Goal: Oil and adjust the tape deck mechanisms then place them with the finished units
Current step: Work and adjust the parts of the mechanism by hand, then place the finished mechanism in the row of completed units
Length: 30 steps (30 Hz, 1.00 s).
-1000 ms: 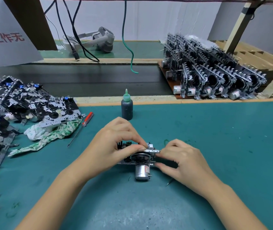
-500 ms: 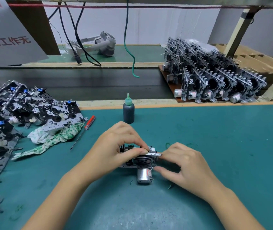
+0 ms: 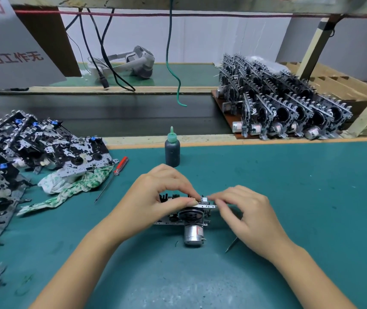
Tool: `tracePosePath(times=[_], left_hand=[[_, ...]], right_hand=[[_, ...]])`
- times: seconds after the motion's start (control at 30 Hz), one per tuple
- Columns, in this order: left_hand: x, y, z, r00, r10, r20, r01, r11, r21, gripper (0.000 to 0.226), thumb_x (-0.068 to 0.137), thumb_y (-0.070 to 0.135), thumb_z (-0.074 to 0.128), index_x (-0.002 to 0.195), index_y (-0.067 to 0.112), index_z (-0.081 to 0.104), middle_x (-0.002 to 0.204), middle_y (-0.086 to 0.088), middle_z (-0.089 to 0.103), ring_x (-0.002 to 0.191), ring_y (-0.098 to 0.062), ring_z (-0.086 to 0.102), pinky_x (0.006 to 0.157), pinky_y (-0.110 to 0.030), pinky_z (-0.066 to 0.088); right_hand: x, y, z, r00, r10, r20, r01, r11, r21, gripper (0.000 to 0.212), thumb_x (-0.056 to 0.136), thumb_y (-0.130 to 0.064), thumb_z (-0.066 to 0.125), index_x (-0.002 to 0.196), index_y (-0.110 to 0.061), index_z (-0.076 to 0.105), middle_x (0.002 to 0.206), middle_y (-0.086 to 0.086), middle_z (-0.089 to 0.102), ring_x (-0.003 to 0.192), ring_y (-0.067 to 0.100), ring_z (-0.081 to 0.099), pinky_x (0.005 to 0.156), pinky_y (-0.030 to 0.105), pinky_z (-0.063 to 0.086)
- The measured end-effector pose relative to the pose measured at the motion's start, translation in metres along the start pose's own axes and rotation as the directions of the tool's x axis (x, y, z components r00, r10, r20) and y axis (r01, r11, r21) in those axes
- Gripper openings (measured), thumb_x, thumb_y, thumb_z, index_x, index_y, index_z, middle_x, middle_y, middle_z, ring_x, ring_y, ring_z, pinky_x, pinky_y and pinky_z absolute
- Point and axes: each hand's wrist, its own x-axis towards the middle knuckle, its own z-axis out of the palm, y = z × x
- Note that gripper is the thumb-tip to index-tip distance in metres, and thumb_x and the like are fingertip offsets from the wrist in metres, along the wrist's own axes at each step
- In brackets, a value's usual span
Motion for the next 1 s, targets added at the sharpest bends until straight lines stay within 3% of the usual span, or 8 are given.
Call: tracePosePath(times=[0.1,0.27,0.33,0.43,0.57,0.8,0.9,1.0], left_hand=[[-0.002,0.000,-0.009,0.997,-0.036,-0.071,0.032,0.998,-0.057,0.016,0.075,0.036,0.073,0.090,0.032,0.072,0.097,0.015,0.066,0.101,-0.007,0.059,0.090,-0.014,0.039],[-0.025,-0.012,-0.036,0.989,-0.069,-0.132,0.093,0.978,0.188,0.029,0.067,0.058,0.066,0.092,0.043,0.067,0.094,0.016,0.061,0.075,-0.005,0.051,0.065,-0.008,0.034],[-0.033,-0.015,-0.040,0.986,-0.105,-0.131,0.129,0.974,0.186,0.025,0.067,0.053,0.070,0.089,0.042,0.067,0.087,0.014,0.062,0.064,-0.006,0.048,0.058,-0.007,0.032],[-0.034,-0.015,-0.039,0.985,-0.114,-0.130,0.130,0.983,0.126,0.007,0.071,0.036,0.075,0.071,0.033,0.069,0.078,0.013,0.064,0.056,-0.006,0.048,0.055,-0.011,0.035],[-0.018,-0.007,-0.037,0.991,-0.092,-0.100,0.106,0.983,0.150,0.024,0.076,0.019,0.077,0.068,0.036,0.062,0.076,0.013,0.062,0.052,-0.006,0.050,0.059,-0.016,0.039],[0.102,0.040,0.008,0.990,0.131,0.056,-0.140,0.972,0.190,0.007,0.082,0.024,0.072,0.078,0.020,0.067,0.074,0.012,0.055,0.060,-0.006,0.050,0.061,-0.018,0.038],[0.172,0.065,0.066,0.960,0.229,0.163,-0.256,0.951,0.171,0.010,0.086,0.023,0.067,0.089,0.013,0.067,0.084,0.005,0.051,0.073,-0.010,0.050,0.071,-0.026,0.042],[0.232,0.090,0.138,0.944,0.256,0.209,-0.290,0.945,0.149,0.012,0.091,0.022,0.062,0.096,0.012,0.064,0.086,0.007,0.045,0.082,-0.014,0.048,0.070,-0.023,0.033]], right_hand=[[0.012,-0.018,-0.003,0.998,-0.024,-0.060,0.034,0.984,0.173,0.020,0.090,-0.034,0.052,0.089,-0.018,0.064,0.071,-0.013,0.051,0.060,0.006,0.047,0.059,0.016,0.041],[0.029,-0.035,-0.008,0.958,-0.256,0.131,0.280,0.936,-0.213,0.031,0.087,-0.043,0.049,0.079,-0.014,0.053,0.065,-0.008,0.041,0.056,0.009,0.025,0.045,0.026,0.037],[0.034,-0.036,-0.012,0.947,-0.248,0.203,0.297,0.918,-0.264,0.035,0.088,-0.047,0.044,0.081,-0.013,0.052,0.062,-0.010,0.036,0.051,0.016,0.028,0.041,0.025,0.037],[0.041,-0.034,-0.015,0.911,-0.173,0.374,0.289,0.916,-0.280,0.035,0.093,-0.054,0.033,0.084,-0.020,0.036,0.066,-0.011,0.038,0.056,0.023,0.043,0.053,0.034,0.039],[0.042,-0.026,-0.023,0.887,-0.075,0.455,0.168,0.972,-0.167,0.031,0.097,-0.048,0.038,0.077,-0.028,0.024,0.060,-0.009,0.037,0.058,0.016,0.037,0.056,0.031,0.029],[0.026,0.013,-0.118,0.963,0.126,0.237,-0.061,0.963,-0.264,0.032,0.082,-0.064,0.024,0.071,-0.035,0.026,0.066,-0.021,0.050,0.057,0.006,0.043,0.055,0.022,0.034],[0.008,0.049,-0.172,0.962,0.251,0.111,-0.195,0.910,-0.366,0.032,0.085,-0.059,0.030,0.072,-0.029,0.028,0.053,-0.005,0.045,0.053,0.005,0.047,0.051,0.020,0.037],[-0.010,0.093,-0.220,0.922,0.385,0.035,-0.329,0.828,-0.454,0.032,0.094,-0.042,0.042,0.071,-0.026,0.028,0.054,-0.003,0.041,0.048,0.006,0.046,0.047,0.019,0.037]])
